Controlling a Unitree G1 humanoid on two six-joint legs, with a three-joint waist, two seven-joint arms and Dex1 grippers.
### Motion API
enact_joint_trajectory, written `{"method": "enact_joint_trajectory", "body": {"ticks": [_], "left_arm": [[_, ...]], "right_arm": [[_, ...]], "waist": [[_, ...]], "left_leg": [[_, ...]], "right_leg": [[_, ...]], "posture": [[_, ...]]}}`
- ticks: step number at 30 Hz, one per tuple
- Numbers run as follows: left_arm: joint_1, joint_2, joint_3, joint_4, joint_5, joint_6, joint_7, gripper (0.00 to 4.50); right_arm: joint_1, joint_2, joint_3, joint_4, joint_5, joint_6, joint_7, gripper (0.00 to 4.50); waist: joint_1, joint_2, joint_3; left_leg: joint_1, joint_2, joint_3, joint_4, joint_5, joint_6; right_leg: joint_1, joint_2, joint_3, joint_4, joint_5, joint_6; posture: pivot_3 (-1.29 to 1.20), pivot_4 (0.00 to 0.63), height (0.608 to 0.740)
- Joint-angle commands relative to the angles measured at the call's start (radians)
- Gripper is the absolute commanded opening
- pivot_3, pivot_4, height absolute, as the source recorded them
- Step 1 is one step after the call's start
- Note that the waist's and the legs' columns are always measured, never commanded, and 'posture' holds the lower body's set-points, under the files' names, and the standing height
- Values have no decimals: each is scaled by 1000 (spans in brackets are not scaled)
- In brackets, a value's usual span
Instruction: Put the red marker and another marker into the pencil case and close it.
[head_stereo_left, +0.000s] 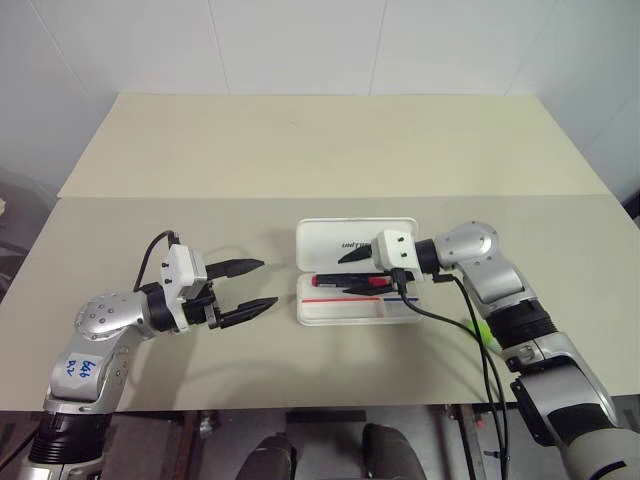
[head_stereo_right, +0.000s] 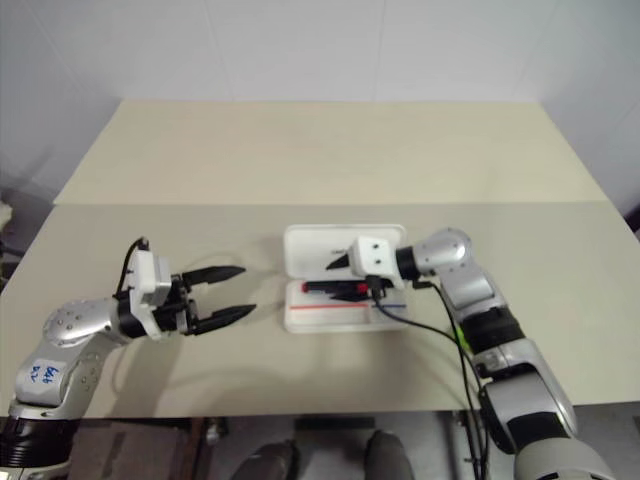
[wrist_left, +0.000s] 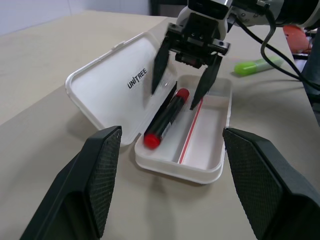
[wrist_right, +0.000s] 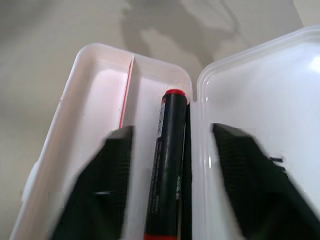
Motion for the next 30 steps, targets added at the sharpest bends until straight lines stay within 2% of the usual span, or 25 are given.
{"method": "enact_joint_trajectory", "body": {"ticks": [1,2,5,11,16,19,24,28,30], "left_arm": [[-25,-4,-5,-28,-3,-19,-3,3451],[-28,-6,-8,-28,-3,-20,-5,3451],[-35,-8,-14,-24,-1,-21,-9,3451],[-30,-18,-28,-30,-3,-27,-15,3451],[-15,-40,-57,-72,2,-26,0,3451],[-23,-73,-84,-52,0,-37,-8,3451],[-17,-96,-101,-55,9,-40,4,3451],[-26,-110,-114,-21,8,-54,-8,3451],[-30,-114,-123,-25,9,-52,-7,3451]], "right_arm": [[-5,-6,-35,-73,52,16,5,4227],[2,-10,-44,-102,76,42,12,4449],[32,-28,-83,-221,185,164,36,4449],[206,-206,-216,-550,436,495,53,4449],[339,-331,-364,-689,564,666,-9,4449],[504,-423,-547,-754,581,751,-84,4449],[669,-469,-701,-782,577,761,-128,4449],[866,-497,-806,-765,491,649,-60,4449],[911,-506,-826,-724,469,597,-34,4449]], "waist": [[0,0,0],[0,0,0],[0,0,0],[19,0,0],[30,0,0],[48,0,0],[55,0,0],[57,-1,-1],[55,-1,-1]], "left_leg": [[0,0,0,0,0,0],[0,0,0,0,0,0],[0,0,-1,0,0,0],[-1,-1,-2,0,-1,2],[-1,0,0,1,-3,4],[-1,0,4,2,-3,4],[0,0,12,2,-3,5],[1,2,16,3,-3,5],[1,2,18,3,-3,5]], "right_leg": [[0,0,0,0,0,0],[0,0,0,0,0,0],[0,0,0,0,0,0],[0,0,0,0,1,-2],[0,0,1,-3,1,-2],[1,0,0,-5,1,-2],[2,0,0,-6,1,-2],[2,0,0,-7,2,0],[2,0,0,-7,3,1]], "posture": [[0,150,740],[0,150,740],[0,150,740],[0,150,740],[0,150,740],[0,150,740],[0,150,740],[0,150,740],[0,150,740]]}}
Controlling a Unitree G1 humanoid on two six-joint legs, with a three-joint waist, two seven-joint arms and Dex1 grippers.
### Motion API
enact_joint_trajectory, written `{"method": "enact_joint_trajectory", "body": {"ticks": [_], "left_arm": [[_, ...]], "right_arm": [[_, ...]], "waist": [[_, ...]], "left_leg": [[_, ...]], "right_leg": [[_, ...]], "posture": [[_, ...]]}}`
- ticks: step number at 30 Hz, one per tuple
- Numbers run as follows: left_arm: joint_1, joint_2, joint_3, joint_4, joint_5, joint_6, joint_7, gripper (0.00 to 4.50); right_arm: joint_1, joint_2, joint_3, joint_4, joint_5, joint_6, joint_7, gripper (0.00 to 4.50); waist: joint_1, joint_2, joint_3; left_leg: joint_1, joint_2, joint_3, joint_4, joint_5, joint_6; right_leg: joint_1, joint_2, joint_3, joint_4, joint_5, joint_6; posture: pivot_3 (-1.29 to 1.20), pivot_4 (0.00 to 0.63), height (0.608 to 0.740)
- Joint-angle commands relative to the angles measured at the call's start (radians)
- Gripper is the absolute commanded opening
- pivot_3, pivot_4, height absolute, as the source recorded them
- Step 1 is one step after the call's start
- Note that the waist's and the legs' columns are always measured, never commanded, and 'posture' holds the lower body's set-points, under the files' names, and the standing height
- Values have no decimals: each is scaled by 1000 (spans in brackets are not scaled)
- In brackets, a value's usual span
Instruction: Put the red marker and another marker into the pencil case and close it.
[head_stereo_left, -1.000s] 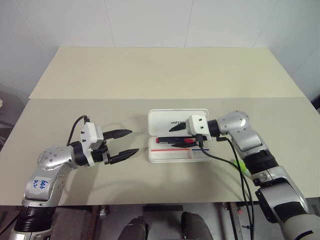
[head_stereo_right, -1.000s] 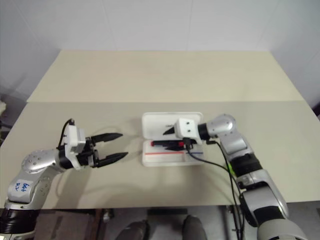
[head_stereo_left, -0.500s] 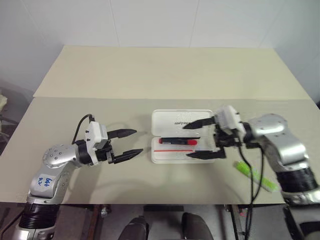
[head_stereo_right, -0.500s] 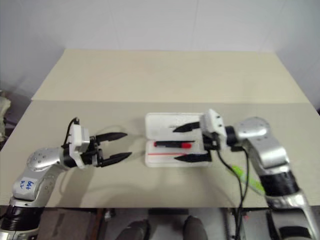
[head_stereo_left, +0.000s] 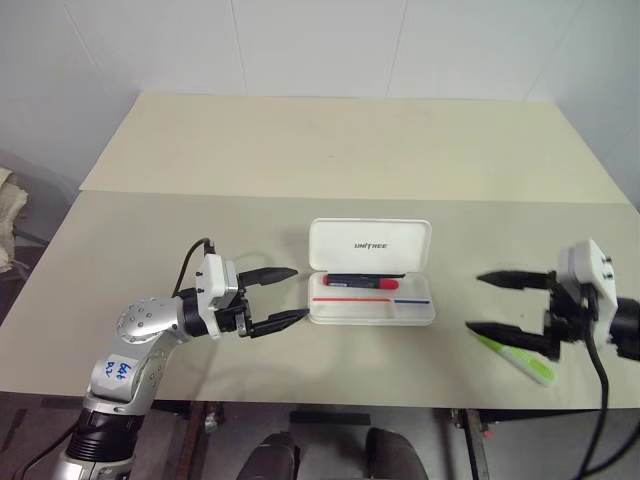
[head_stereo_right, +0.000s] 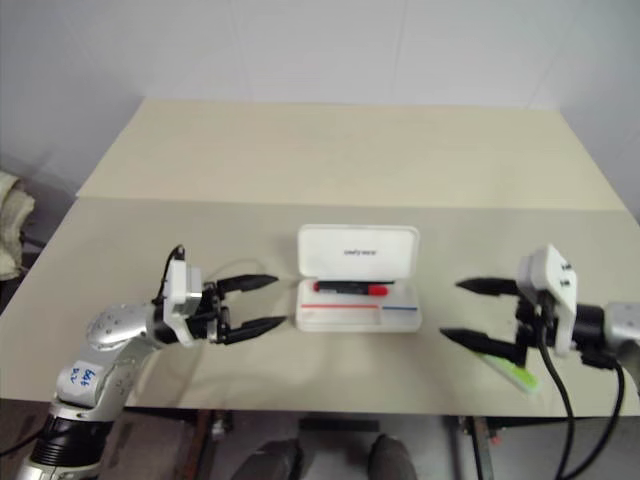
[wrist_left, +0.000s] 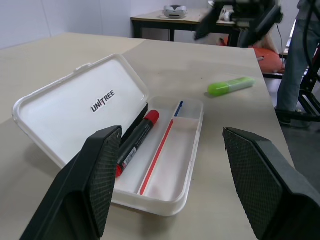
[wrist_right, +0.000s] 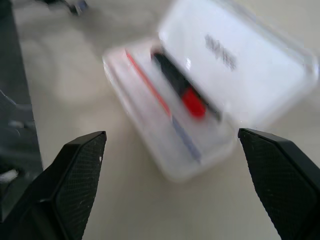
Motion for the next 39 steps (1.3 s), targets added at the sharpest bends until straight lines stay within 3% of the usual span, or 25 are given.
{"method": "enact_joint_trajectory", "body": {"ticks": [1,9,16,21,31,39], "left_arm": [[-10,-10,-8,-8,1,-18,-2,3451],[-24,-2,5,-3,4,-18,-10,3451],[-45,8,14,3,5,-14,-10,3451],[-56,32,31,3,0,-10,-16,3451],[-66,41,32,7,4,-15,-11,3451],[-78,44,29,26,13,-28,-21,3451]], "right_arm": [[45,-28,-75,46,-38,-103,50,4449],[148,3,-47,269,-157,-352,93,4449],[120,45,45,515,-245,-528,59,4449],[107,84,97,585,-251,-573,40,4449],[117,139,124,518,-207,-583,25,1087],[-19,130,134,550,-255,-671,-66,1100]], "waist": [[-2,0,0],[-3,2,2],[-2,3,2],[-6,3,2],[-8,2,2],[-21,5,3]], "left_leg": [[1,0,2,0,0,0],[15,3,8,-3,-2,3],[15,3,8,-3,-2,3],[15,4,8,-3,-2,3],[16,12,8,-2,-4,-1],[18,18,10,-2,-5,-4]], "right_leg": [[1,0,0,-1,0,1],[16,0,-1,-15,5,9],[16,1,-1,-17,5,9],[16,1,0,-17,5,9],[16,9,2,-18,7,6],[16,17,3,-18,9,1]], "posture": [[0,150,740],[0,150,740],[0,150,740],[0,150,740],[0,150,740],[0,150,740]]}}
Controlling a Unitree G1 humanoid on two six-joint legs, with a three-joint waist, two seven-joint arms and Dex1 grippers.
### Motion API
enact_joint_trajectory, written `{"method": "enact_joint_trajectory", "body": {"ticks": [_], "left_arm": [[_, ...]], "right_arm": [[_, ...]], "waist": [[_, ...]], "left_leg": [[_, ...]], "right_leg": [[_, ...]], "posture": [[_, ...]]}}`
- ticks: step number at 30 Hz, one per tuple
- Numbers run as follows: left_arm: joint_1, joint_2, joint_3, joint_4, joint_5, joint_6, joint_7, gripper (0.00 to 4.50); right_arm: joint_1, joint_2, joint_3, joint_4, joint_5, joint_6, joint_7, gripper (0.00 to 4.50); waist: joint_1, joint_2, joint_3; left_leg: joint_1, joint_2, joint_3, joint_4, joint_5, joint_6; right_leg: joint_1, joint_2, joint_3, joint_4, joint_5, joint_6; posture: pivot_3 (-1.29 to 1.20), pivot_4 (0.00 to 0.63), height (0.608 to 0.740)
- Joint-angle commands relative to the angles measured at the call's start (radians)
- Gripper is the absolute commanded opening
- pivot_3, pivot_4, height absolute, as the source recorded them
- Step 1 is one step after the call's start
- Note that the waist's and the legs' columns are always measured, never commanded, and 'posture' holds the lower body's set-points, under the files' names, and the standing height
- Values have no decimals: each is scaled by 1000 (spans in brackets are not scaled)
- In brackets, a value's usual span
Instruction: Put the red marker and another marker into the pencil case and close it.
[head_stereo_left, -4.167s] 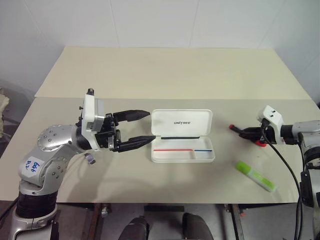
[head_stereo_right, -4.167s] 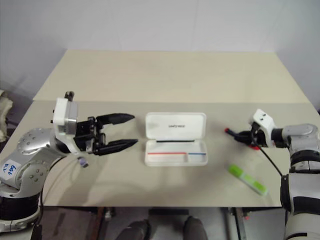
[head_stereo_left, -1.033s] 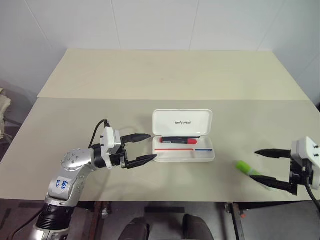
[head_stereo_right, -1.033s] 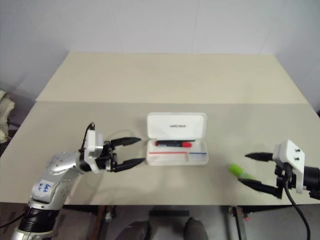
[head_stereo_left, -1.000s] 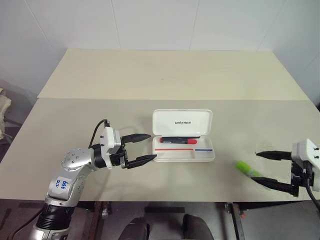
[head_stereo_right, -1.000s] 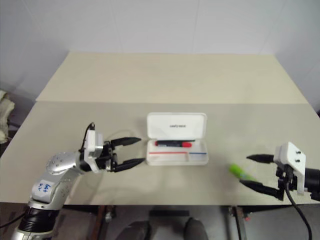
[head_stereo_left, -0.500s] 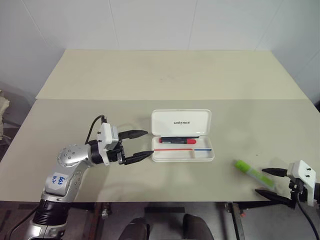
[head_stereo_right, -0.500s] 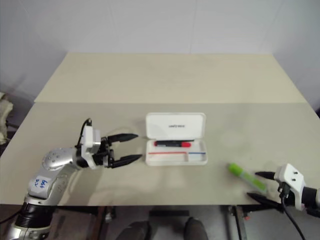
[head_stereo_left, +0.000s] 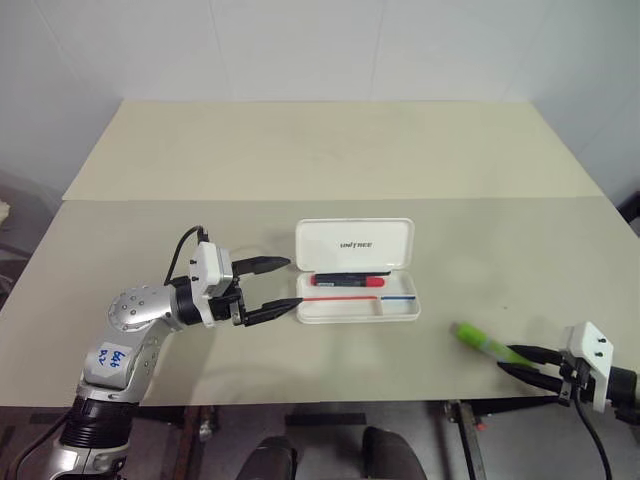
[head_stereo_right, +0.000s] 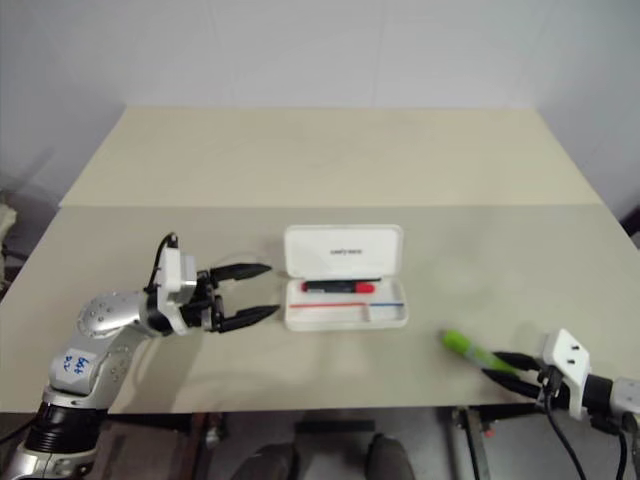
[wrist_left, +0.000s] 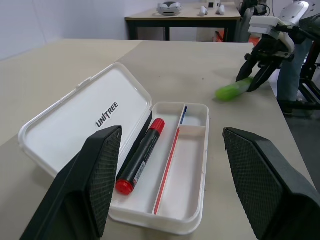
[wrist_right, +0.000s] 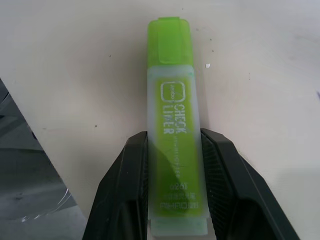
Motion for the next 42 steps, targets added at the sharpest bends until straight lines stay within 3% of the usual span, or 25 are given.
{"method": "enact_joint_trajectory", "body": {"ticks": [1,8,17,30,42], "left_arm": [[-21,8,13,-5,3,-27,-9,3451],[-17,26,29,17,14,-52,-23,3451],[40,68,78,27,25,-84,-26,3451],[117,80,100,-22,23,-87,-6,3451],[118,73,97,-39,19,-79,20,3451]], "right_arm": [[-92,-18,-17,17,-1,-43,-43,1100],[-349,-77,45,26,43,-7,50,1100],[-566,28,335,-210,88,146,159,1100],[-705,196,588,-191,-38,193,147,1100],[-782,285,642,-113,-121,171,132,1100]], "waist": [[0,2,1],[7,4,2],[13,5,3],[12,4,3],[11,3,2]], "left_leg": [[0,0,0,0,0,0],[-2,0,-1,-2,0,0],[-5,0,-2,-2,-3,1],[-6,0,-1,-2,-4,1],[-6,0,-1,-3,-4,1]], "right_leg": [[0,0,1,0,0,0],[-1,0,-2,-5,1,0],[-7,-1,-2,-5,1,0],[-15,-2,-2,3,1,0],[-17,-2,-3,6,2,-2]], "posture": [[0,150,740],[0,150,740],[0,150,740],[0,150,740],[0,150,740]]}}
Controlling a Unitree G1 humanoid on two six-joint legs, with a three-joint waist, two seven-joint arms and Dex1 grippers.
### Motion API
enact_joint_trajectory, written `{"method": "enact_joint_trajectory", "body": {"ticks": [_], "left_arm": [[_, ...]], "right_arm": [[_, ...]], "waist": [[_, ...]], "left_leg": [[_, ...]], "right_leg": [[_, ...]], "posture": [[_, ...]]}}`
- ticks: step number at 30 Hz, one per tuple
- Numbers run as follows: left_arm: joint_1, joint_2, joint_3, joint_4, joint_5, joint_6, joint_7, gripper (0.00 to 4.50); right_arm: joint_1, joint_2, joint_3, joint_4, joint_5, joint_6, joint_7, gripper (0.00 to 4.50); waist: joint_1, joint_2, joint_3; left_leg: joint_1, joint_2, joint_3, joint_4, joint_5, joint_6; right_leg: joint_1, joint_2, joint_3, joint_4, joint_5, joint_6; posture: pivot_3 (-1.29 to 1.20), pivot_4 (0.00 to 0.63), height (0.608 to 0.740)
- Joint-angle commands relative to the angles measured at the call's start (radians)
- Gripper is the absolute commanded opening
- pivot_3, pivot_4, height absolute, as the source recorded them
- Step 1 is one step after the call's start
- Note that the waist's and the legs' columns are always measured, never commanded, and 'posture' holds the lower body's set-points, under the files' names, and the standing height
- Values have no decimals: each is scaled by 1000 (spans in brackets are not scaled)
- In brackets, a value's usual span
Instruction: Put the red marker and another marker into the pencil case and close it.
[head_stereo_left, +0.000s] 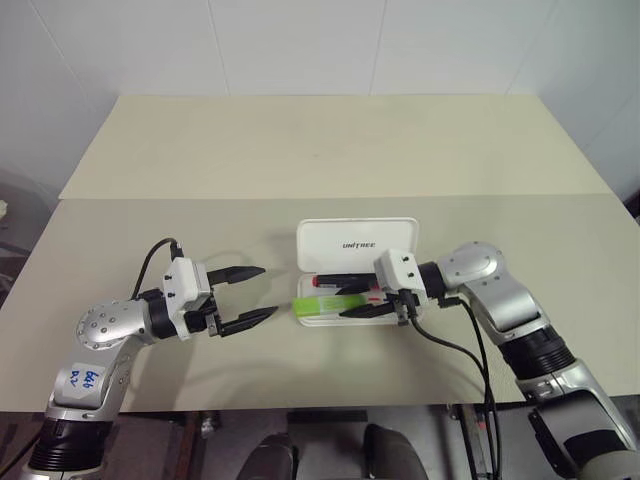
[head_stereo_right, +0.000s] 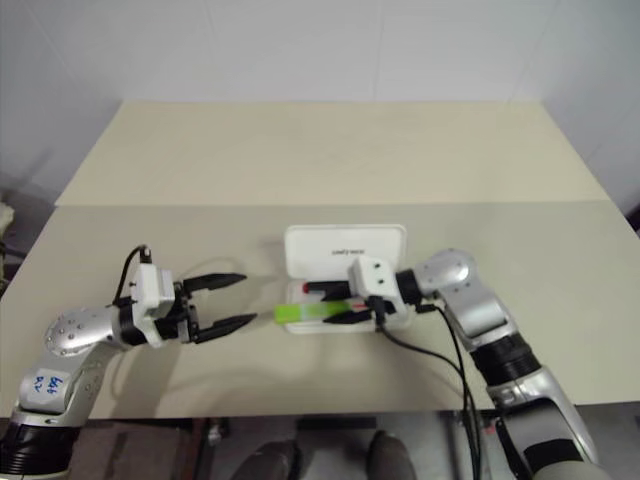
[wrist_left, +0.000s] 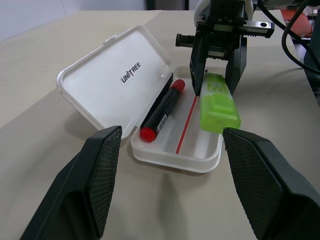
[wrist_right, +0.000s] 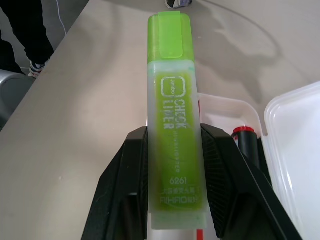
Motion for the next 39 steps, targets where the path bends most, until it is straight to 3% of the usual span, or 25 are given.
{"method": "enact_joint_trajectory", "body": {"ticks": [1,9,10,17,21,26,33,39], "left_arm": [[-4,3,17,-32,-6,-6,11,3451],[-10,5,18,-31,-7,-4,18,3451],[-11,4,18,-32,-7,-4,20,3451],[-18,0,12,-31,-6,-6,27,3451],[-20,-3,10,-30,-5,-8,29,3451],[11,-5,26,-53,-3,-8,50,3451],[174,-34,149,-147,14,-30,188,3451],[361,-255,281,-343,91,12,556,3451]], "right_arm": [[-19,4,2,-1,-8,-14,1,1100],[-24,-5,5,38,-42,-18,12,1100],[-22,-6,5,39,-42,-13,13,1850],[-25,13,2,41,-54,-35,-13,4397],[-36,21,-16,15,-26,-20,-8,4481],[-14,-7,-80,-90,124,64,49,4481],[12,-86,-205,-145,249,106,64,4481],[-20,-127,-289,-7,243,36,83,4481]], "waist": [[0,0,0],[-4,0,0],[-4,0,0],[-9,0,0],[-18,0,0],[-21,0,0],[-19,0,0],[-17,-1,0]], "left_leg": [[0,0,0,0,0,0],[0,0,0,0,0,0],[0,0,0,0,0,0],[0,0,0,0,0,0],[0,0,0,0,0,0],[0,0,0,0,0,0],[1,0,0,1,-4,2],[1,0,2,2,-6,3]], "right_leg": [[0,0,0,0,0,0],[0,0,0,0,0,0],[0,0,0,0,0,0],[0,0,0,1,0,0],[0,0,0,1,0,0],[-1,0,0,1,0,0],[0,0,0,1,0,0],[0,0,1,-1,0,0]], "posture": [[0,150,740],[0,150,740],[0,150,740],[0,150,740],[0,150,740],[0,150,740],[0,150,740],[0,150,740]]}}
